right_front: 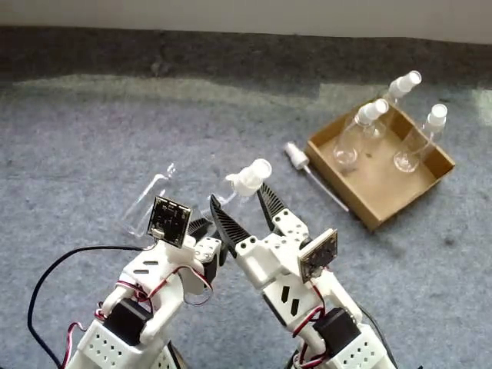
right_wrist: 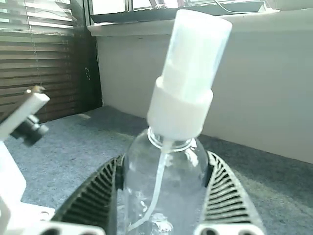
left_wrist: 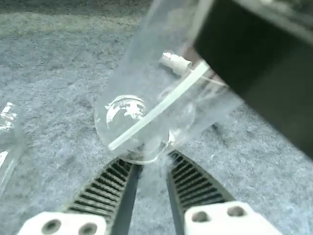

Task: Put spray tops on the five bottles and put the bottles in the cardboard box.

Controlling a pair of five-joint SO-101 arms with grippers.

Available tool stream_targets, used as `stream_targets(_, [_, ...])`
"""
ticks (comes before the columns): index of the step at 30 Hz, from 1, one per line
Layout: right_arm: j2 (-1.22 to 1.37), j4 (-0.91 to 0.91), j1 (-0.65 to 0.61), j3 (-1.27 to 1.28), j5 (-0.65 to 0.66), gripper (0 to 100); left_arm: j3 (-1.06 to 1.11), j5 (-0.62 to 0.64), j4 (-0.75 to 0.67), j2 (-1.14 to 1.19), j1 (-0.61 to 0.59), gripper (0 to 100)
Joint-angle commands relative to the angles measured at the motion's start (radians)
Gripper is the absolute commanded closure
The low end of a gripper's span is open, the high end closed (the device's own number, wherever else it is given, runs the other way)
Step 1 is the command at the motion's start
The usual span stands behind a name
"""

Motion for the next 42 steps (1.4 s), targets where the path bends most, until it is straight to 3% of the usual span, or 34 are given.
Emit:
stream_targets(1, [-0.005, 0.027, -0.013, 0.113, -0.012, 91.8, -0.016, 0.009, -0.04, -0.015, -0.021, 100])
stream_targets(12, [-0.005, 0.028, -0.013, 0.113, -0.006, 91.8, -0.013, 0.011, -0.103, -0.015, -0.113, 100])
stream_targets(28, [-0.005, 0.107, -0.008, 0.113, -0.005, 91.8, -0.015, 0.011, -0.101, -0.015, -0.12, 100])
stream_targets(37, [-0.005, 0.102, 0.259, 0.113, -0.009, 91.8, -0.016, 0.006, -0.098, -0.015, -0.111, 100])
stream_targets(42, [-0.005, 0.105, 0.329, 0.113, -0.006, 91.8, -0.025, 0.005, -0.031, -0.015, -0.111, 100])
